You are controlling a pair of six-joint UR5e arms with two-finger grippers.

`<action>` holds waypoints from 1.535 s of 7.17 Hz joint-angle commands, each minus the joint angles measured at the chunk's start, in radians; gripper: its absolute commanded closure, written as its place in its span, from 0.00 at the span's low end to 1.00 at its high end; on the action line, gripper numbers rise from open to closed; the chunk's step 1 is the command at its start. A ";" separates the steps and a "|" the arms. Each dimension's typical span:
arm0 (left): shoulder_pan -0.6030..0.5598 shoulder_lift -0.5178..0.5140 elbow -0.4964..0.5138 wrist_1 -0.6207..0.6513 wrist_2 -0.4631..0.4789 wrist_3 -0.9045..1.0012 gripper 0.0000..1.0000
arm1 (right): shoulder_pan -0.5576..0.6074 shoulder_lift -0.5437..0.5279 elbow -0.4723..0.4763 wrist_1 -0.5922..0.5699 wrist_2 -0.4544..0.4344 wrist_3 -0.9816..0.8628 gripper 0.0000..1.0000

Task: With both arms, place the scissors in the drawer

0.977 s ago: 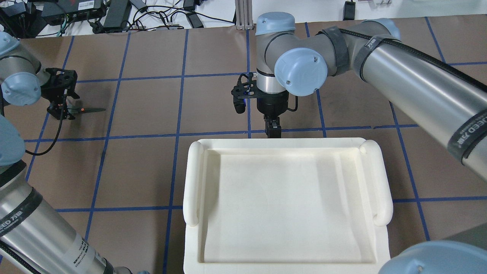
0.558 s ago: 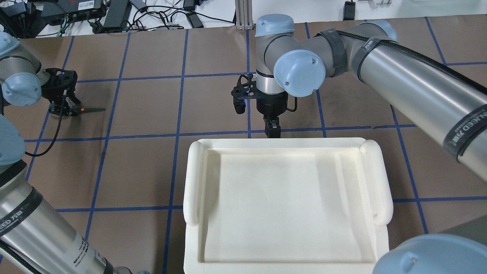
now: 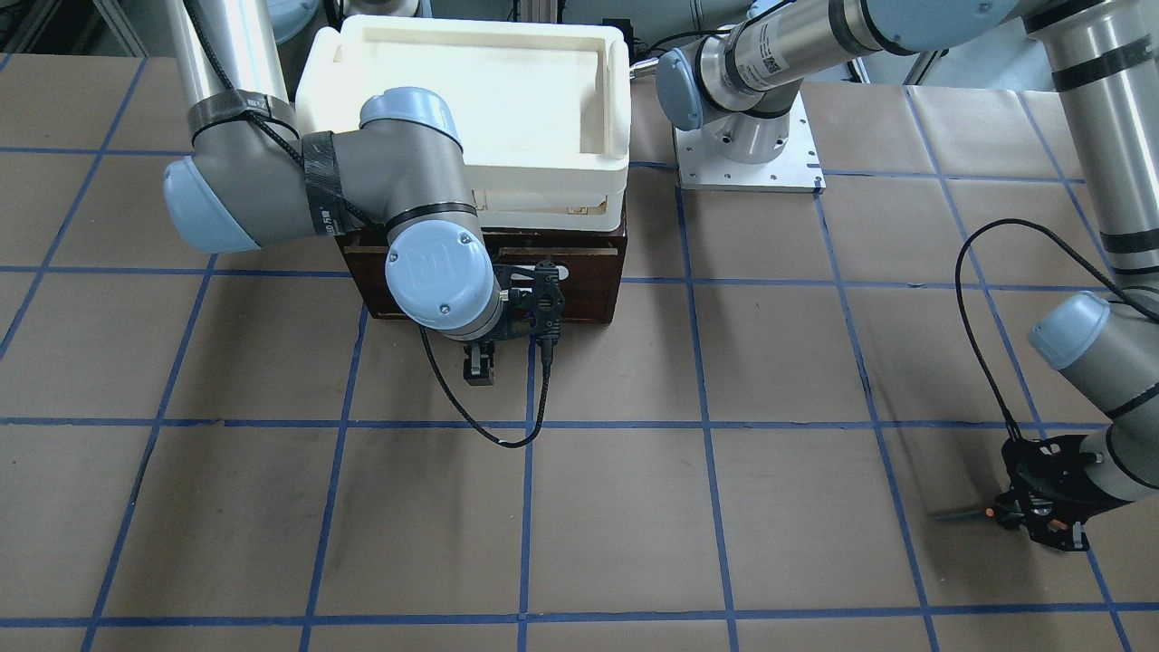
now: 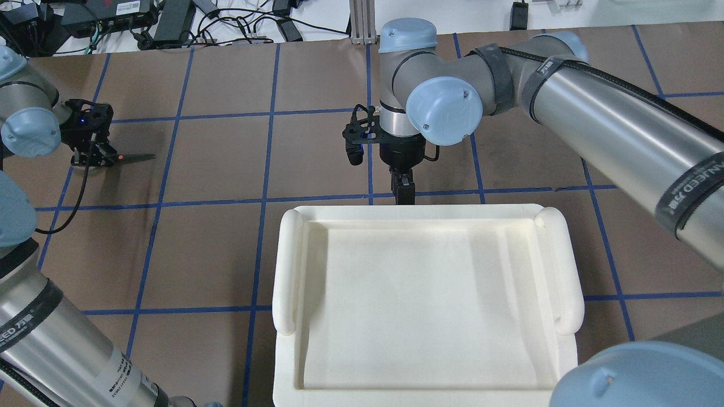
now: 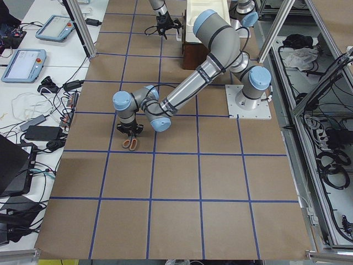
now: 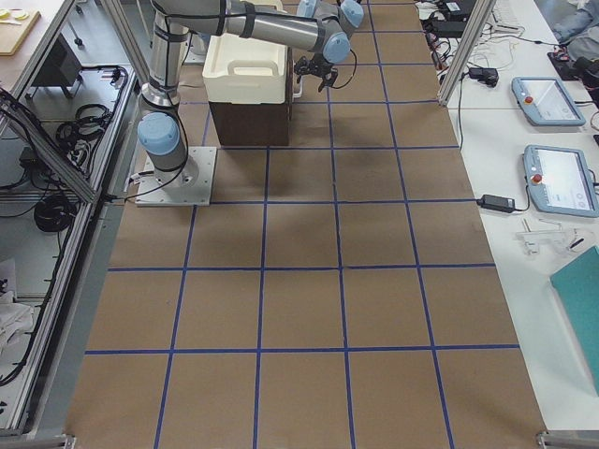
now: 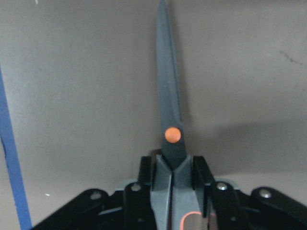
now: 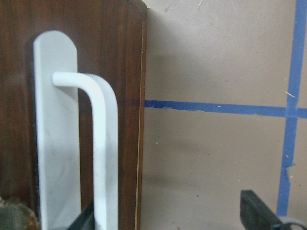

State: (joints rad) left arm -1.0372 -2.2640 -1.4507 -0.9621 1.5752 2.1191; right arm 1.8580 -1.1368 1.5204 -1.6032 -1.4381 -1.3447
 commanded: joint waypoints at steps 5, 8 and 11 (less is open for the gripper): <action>-0.059 0.118 0.000 -0.137 -0.011 -0.019 1.00 | -0.003 0.017 -0.009 -0.130 -0.064 -0.045 0.00; -0.064 0.138 -0.014 -0.155 -0.012 -0.069 1.00 | -0.008 0.048 -0.042 -0.159 -0.064 -0.047 0.00; -0.115 0.170 -0.014 -0.213 -0.042 -0.160 1.00 | -0.014 0.089 -0.098 -0.196 -0.065 -0.053 0.00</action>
State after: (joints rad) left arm -1.1342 -2.1070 -1.4648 -1.1405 1.5536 2.0080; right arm 1.8470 -1.0697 1.4525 -1.7936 -1.5031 -1.3935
